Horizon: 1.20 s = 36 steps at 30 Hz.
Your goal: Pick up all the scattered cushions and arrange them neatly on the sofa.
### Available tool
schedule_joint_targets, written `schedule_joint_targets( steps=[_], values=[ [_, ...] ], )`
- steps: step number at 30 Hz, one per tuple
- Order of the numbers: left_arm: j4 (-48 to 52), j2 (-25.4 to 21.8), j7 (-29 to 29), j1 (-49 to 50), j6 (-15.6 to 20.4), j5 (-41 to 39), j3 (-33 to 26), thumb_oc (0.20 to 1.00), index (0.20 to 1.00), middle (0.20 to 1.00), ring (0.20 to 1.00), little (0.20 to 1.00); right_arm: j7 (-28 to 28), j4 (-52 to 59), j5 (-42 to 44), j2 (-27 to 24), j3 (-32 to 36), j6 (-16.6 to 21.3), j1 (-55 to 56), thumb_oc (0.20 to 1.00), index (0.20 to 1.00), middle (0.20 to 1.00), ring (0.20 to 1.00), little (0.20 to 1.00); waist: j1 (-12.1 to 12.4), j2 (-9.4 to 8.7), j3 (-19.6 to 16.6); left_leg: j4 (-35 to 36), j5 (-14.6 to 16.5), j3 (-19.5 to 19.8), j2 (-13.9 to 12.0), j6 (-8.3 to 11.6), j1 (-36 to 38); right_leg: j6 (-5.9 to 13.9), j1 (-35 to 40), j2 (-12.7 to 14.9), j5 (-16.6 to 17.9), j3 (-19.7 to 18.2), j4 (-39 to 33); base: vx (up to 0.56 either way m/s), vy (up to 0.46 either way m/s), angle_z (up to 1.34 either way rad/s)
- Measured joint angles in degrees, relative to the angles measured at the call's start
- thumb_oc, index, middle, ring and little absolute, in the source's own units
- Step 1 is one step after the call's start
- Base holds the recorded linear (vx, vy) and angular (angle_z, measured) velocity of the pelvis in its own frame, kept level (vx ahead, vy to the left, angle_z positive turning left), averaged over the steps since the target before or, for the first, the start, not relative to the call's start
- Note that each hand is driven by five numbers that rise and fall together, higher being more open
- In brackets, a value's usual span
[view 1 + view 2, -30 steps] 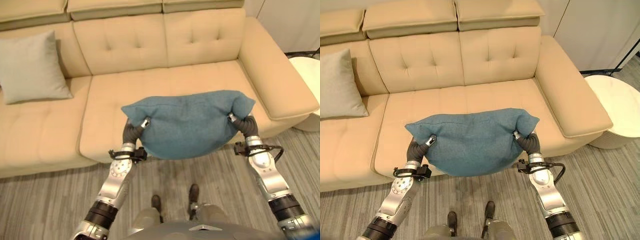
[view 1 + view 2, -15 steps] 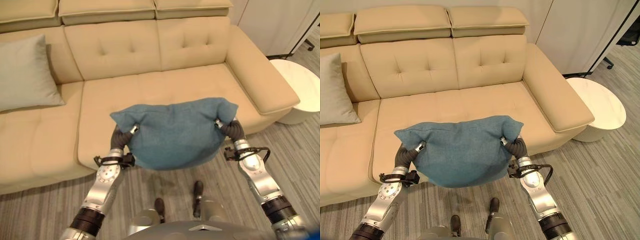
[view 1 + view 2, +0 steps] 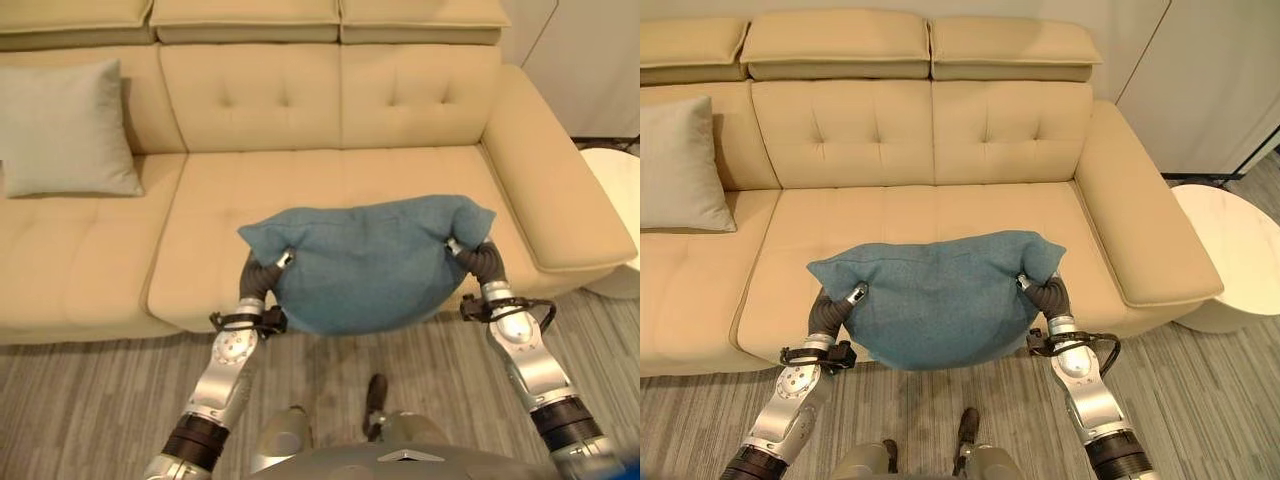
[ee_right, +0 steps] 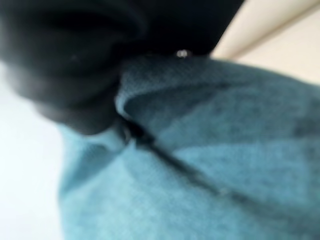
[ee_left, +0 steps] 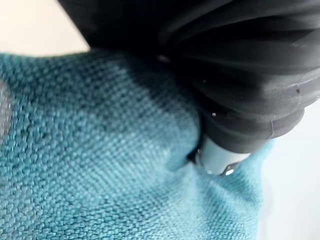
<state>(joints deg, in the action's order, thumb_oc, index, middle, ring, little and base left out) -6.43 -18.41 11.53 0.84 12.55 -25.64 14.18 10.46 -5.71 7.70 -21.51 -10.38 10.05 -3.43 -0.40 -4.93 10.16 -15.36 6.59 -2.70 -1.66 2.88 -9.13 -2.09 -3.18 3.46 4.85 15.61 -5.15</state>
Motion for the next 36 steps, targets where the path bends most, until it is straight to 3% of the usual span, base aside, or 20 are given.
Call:
schedule_joint_targets(
  steps=[3,5,6,10,11,14,16,18,21,24,26,27,28,30,34,35,36],
  values=[
    [-0.6,-0.5,0.1,-1.2,0.0,0.2,1.2,0.200,0.200,0.200,0.200,0.200,0.9,-0.9,0.1,0.4,0.5,0.2,-0.5,0.200,0.200,0.200,0.200,0.200,0.7,-0.03,0.7,5.8,-3.0,-0.1,1.9,-0.23,-4.6,-0.44,-0.3,0.0,-0.8,-1.4,0.3,0.26,0.078,-0.27],
    [-0.5,-0.4,0.1,-0.4,-0.1,0.2,0.9,0.200,0.200,0.200,0.200,0.200,0.7,-0.9,0.0,0.2,-0.1,0.0,-0.5,0.200,0.200,0.200,0.200,0.200,1.5,2.04,0.4,9.6,-5.1,0.6,-0.1,-1.00,-4.0,0.15,0.4,-2.5,-1.1,-3.9,0.9,0.18,0.077,-0.77],
    [-0.5,-0.4,0.0,-0.1,-0.1,0.2,0.8,0.200,0.200,0.200,0.200,0.200,0.6,-0.8,0.0,0.1,-0.3,0.0,-0.3,0.200,0.200,0.200,0.200,0.200,1.2,3.15,0.2,11.3,-8.9,1.1,-1.2,-1.31,-2.8,1.02,0.8,-3.3,-2.0,-4.4,1.7,0.26,0.131,-0.55],
    [-0.5,-0.8,0.0,0.0,-0.7,0.4,1.2,0.200,0.200,0.200,0.200,0.200,0.6,-0.8,0.0,0.6,0.1,0.0,0.5,0.200,0.200,0.200,0.200,0.200,-0.3,2.25,-0.1,15.7,-10.0,-0.5,1.6,-3.19,2.3,4.30,1.4,-0.1,-5.2,-6.2,5.8,0.20,0.171,-0.18],
    [-0.5,-0.8,0.0,0.0,-0.8,0.4,1.3,0.200,0.200,0.200,0.200,0.200,0.7,-0.8,0.0,0.9,0.2,-0.1,0.5,0.200,0.200,0.200,0.200,0.200,-0.2,2.34,-0.2,16.8,-10.2,-1.6,1.9,-4.43,4.1,5.12,0.3,0.7,-6.2,-6.7,9.6,0.11,0.135,-0.36],
    [-0.4,-3.3,0.0,-1.0,-0.7,0.6,1.1,0.200,0.200,0.200,0.200,0.200,0.5,-0.8,-0.1,1.2,-0.7,-0.1,0.7,0.200,0.200,0.200,0.200,0.200,-0.6,2.58,-0.2,17.3,-9.6,-3.3,2.5,-7.12,7.1,10.62,-7.3,3.6,-9.7,-7.1,28.9,0.13,0.104,-0.21],
    [-0.4,-4.6,0.0,-1.4,-0.7,0.6,1.0,0.200,0.200,0.200,0.200,0.200,0.3,-0.8,-0.1,1.4,-1.2,0.0,0.4,0.200,0.200,0.200,0.200,0.200,0.2,2.30,-0.3,17.3,-8.5,-4.8,3.0,-7.60,8.6,10.54,-9.7,5.8,-10.0,-6.6,33.3,0.16,0.037,-0.22],
    [-0.4,-4.8,0.0,-1.4,-0.7,0.7,0.3,0.200,0.200,0.200,0.200,0.200,-0.6,-0.8,-0.1,1.4,-2.0,0.0,0.0,0.200,0.200,0.200,0.200,0.200,0.6,2.45,-0.2,17.7,-7.8,-5.1,3.5,-7.42,9.8,10.49,-9.8,8.2,-10.0,-5.7,30.4,0.17,-0.032,-0.21],
    [-0.4,-4.5,0.0,-1.4,-0.7,0.6,-1.3,0.200,0.200,0.200,0.200,0.200,-1.3,-0.8,-0.1,1.4,-2.8,-0.1,-0.5,0.200,0.200,0.200,0.200,0.200,0.6,2.54,-0.2,19.1,-7.7,-5.0,3.3,-7.24,10.8,11.26,-10.0,8.8,-8.1,-6.3,20.4,0.20,-0.096,-0.02],
    [-0.5,-4.3,0.0,-0.7,-0.8,0.5,-2.0,0.200,0.200,0.200,0.200,0.200,-1.4,-0.9,-0.1,1.3,-3.4,-0.4,-0.6,0.200,0.200,0.200,0.200,0.200,0.3,2.37,-0.2,19.8,-6.7,-4.5,3.2,-5.77,12.8,11.70,-9.8,8.6,-0.4,-7.1,7.5,0.20,-0.124,0.11],
    [-0.5,-4.4,-0.1,0.7,-0.7,0.5,-1.9,0.200,0.200,0.200,0.200,0.200,-1.5,-0.9,-0.1,1.3,-3.4,-0.4,0.0,0.200,0.200,0.200,0.200,0.200,-0.2,1.55,-0.4,20.3,-5.5,-2.8,3.4,-4.32,15.0,12.70,-7.8,7.9,2.3,-9.2,4.4,0.20,-0.182,0.42],
    [-0.5,-4.5,-0.3,1.2,-0.7,0.5,-1.7,0.200,0.200,0.200,0.200,0.200,-1.5,-0.9,-0.1,1.3,-3.3,-0.4,1.0,0.200,0.200,0.200,0.200,0.200,-0.5,0.46,-1.1,20.3,-4.9,-1.5,3.7,-3.45,15.8,11.89,-6.6,7.5,3.0,-11.1,4.3,0.18,-0.202,0.56],
    [-0.4,-3.0,-0.4,2.3,-0.8,0.5,-1.5,0.200,0.200,0.200,0.200,0.200,-1.5,-1.4,-0.2,0.7,-3.3,-0.5,1.5,0.200,0.200,0.200,0.200,0.200,-0.4,1.25,-1.5,20.2,-4.3,-0.5,2.0,-2.31,16.3,8.72,-5.5,5.8,4.7,-11.2,4.1,0.17,-0.243,0.44],
    [-0.2,-1.0,-0.4,3.1,-0.8,0.5,-1.2,0.200,0.200,0.200,0.200,0.200,-1.5,-1.5,-0.1,-0.1,-3.0,-0.5,1.5,0.200,0.200,0.200,0.200,0.200,0.1,2.76,-2.1,19.7,-4.0,0.8,-2.0,-0.64,15.7,7.39,-3.6,2.1,4.7,-9.1,1.2,0.12,-0.200,0.28],
    [-0.3,0.3,-0.7,2.3,-0.9,0.4,0.0,0.200,0.200,0.200,0.200,0.200,-1.2,-1.4,0.0,-0.7,-0.9,-0.5,0.9,0.200,0.200,0.200,0.200,0.200,-0.3,2.29,-1.9,14.2,-4.5,3.2,-4.7,1.18,11.1,3.89,-2.9,-0.6,4.3,-5.0,0.0,0.07,-0.199,0.44],
    [-0.4,0.5,-0.7,1.8,-1.0,0.4,0.7,0.200,0.200,0.200,0.200,0.200,-1.1,-1.4,0.0,-0.9,-0.4,-0.5,0.9,0.200,0.200,0.200,0.200,0.200,-0.6,2.13,-1.8,12.1,-4.8,3.5,-5.0,1.65,9.7,3.97,-2.5,-0.7,3.5,-3.9,0.0,0.08,-0.195,0.87],
    [-0.5,0.7,-0.8,0.6,-1.0,0.3,1.7,0.200,0.200,0.200,0.200,0.200,-0.6,-1.2,0.5,-1.2,0.7,-0.5,1.0,0.200,0.200,0.200,0.200,0.200,-1.2,1.52,-1.6,6.7,-5.3,3.2,-5.0,2.71,6.2,3.13,-1.8,-0.4,2.2,-1.0,0.0,0.07,-0.098,0.83]
  ],
)
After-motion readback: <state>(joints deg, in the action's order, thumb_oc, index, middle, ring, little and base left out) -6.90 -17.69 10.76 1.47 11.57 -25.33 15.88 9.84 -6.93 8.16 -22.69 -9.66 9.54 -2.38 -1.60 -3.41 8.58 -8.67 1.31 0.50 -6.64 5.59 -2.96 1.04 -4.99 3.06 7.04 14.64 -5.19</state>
